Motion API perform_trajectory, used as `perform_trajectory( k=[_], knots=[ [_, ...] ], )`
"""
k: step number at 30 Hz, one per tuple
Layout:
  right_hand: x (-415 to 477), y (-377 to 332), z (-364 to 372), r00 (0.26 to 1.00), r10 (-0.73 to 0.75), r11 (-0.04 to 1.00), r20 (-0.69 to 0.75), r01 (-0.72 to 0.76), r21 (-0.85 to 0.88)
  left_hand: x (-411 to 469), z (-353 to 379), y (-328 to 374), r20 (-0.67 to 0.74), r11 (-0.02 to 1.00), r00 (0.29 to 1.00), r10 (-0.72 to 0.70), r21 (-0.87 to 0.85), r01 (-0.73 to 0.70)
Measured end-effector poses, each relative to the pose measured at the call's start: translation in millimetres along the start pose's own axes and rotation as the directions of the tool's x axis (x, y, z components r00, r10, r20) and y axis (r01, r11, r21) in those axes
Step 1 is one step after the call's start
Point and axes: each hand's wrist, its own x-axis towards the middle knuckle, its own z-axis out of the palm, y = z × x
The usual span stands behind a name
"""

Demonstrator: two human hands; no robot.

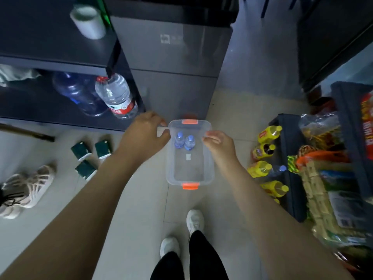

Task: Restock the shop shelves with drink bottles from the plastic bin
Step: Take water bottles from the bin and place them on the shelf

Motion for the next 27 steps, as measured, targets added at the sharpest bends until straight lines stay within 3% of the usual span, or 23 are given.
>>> perform_trajectory(
  k=[16, 27],
  knots=[
    [159, 177, 48, 0.993, 0.105, 0.990, 0.054, -0.100, -0.100, 76, 191, -85, 0.027, 0.997, 0.997, -0.071, 0.015, 0.071],
    [271, 285, 87, 0.992, 0.104, 0.986, -0.072, -0.112, -0.124, 122, 318, -161, 0.078, 0.996, 0.993, -0.084, -0.008, 0.085]
  ],
)
